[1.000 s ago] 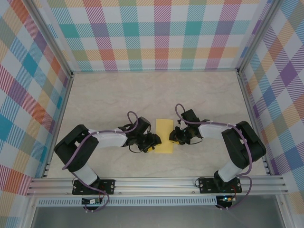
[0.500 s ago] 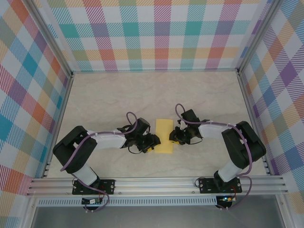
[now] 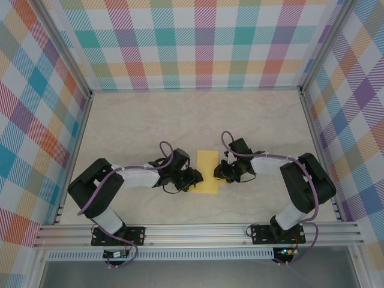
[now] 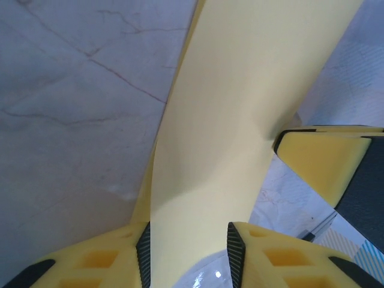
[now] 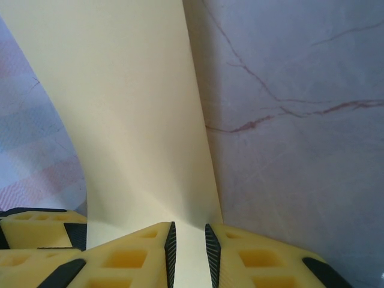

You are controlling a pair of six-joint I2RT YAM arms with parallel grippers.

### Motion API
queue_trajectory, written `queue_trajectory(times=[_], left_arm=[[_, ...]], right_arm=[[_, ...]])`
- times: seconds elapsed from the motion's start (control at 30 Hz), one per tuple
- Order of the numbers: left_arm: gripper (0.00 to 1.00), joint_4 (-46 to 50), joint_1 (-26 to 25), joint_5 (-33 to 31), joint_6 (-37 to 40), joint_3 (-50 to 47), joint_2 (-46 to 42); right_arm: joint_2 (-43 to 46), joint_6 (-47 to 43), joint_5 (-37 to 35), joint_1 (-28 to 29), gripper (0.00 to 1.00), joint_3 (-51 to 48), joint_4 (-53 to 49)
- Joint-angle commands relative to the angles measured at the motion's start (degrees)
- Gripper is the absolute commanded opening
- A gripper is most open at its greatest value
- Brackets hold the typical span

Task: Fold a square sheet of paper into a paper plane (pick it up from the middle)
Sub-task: Fold the square sheet of paper in half at the center of the table, then fold the triangle a second time at the center of the table.

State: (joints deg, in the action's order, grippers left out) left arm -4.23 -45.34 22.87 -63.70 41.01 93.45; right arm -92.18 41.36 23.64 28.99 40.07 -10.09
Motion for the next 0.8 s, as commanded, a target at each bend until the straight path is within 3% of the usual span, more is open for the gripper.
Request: queue_trajectory(times=[0.0, 0.3, 0.4, 0.77], left_arm=[[0.37, -2.4, -0.7, -0.8, -0.9, -1.4, -1.0], [0.33, -3.0, -0.6, -2.9, -1.3, -0.8, -0.9], [0.38, -3.3, -0.2, -4.4, -1.2, -0.8, -0.6], [0.36, -11.3, 3.0, -1.4, -2.5, 0.7, 3.8]], right_arm=[[-1.9, -0.2, -3.3, 0.5, 0.25, -2.5, -4.6], [-0.4, 0.4, -1.6, 0.5, 0.27, -2.2, -3.0], [0.5, 0.0, -0.8, 0.5, 0.27, -1.5, -3.2], [5.8, -1.4, -0.1, 0.5, 0.3, -1.5, -4.4]])
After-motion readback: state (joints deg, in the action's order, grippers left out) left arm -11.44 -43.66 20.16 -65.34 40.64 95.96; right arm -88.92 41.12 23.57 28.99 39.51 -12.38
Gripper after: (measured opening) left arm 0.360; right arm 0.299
